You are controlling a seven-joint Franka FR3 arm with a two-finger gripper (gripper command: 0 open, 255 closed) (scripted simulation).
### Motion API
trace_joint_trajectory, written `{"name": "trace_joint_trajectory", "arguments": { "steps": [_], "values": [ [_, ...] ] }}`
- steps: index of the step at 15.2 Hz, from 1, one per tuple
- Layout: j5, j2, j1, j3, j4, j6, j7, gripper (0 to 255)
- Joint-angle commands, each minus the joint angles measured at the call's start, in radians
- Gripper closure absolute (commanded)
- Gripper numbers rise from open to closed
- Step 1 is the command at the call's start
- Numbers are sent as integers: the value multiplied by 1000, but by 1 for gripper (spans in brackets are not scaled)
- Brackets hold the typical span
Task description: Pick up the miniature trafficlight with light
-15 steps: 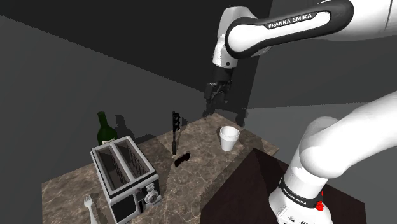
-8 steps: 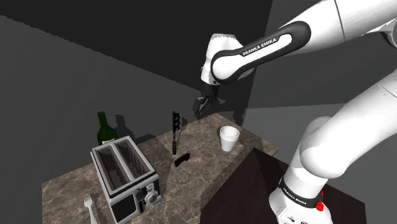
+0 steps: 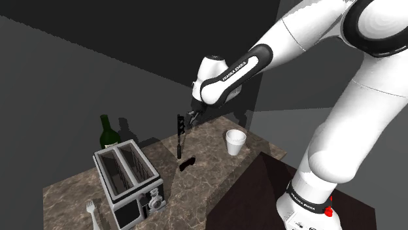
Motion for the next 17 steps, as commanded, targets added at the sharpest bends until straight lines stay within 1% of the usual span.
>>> {"name": "trace_joint_trajectory", "arguments": {
  "steps": [1, 4, 5, 12, 14, 15, 17],
  "values": [
    [-13, 72, 0, 1, 30, 72, -13, 0],
    [-44, 196, 1, 2, 92, 172, -21, 0],
    [-49, 215, 3, 1, 104, 187, -21, 0],
    [-75, 300, 10, -11, 96, 279, -1, 0],
    [-77, 307, 11, -12, 96, 286, 0, 0],
    [-78, 308, 13, -13, 97, 287, 2, 255],
    [-78, 307, 12, -13, 96, 287, 1, 255]
  ]
}}
